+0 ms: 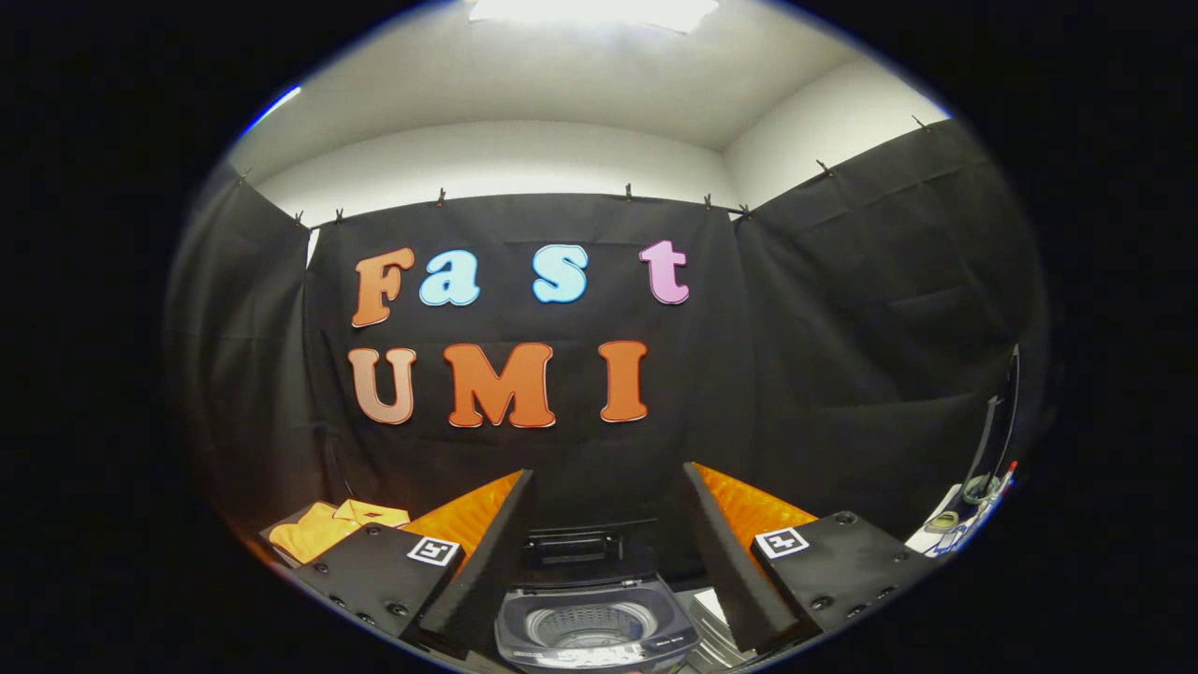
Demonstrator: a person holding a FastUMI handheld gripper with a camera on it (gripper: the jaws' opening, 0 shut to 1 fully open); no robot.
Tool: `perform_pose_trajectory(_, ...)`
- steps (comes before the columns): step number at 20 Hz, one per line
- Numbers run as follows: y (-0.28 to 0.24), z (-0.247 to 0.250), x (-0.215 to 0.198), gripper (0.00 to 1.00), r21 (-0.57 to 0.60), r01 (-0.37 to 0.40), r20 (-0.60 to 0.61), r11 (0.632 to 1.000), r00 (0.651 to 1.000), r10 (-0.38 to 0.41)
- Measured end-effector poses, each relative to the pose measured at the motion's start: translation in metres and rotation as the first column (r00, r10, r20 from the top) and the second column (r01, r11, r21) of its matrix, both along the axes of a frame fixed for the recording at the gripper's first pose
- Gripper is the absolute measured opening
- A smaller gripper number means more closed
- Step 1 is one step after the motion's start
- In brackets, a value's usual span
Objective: Put the clothes into the washing machine and then close the washing machine lid.
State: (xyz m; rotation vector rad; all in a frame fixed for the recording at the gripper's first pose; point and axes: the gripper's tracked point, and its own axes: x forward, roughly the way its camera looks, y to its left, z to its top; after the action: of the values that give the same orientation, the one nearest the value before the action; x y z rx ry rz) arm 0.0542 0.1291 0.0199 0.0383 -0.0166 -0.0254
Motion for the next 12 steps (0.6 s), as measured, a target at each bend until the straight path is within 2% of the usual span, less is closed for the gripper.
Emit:
perform_pose_trajectory(7,0.140,-0.019,0.041,0.99,0.043,-0.105,-0.044,0.994,0.993,0.106)
perform_pose_trajectory(12,0.269,-0.059,0.058,0.99,0.081,-0.253,-0.109,0.964,0.959,0.261)
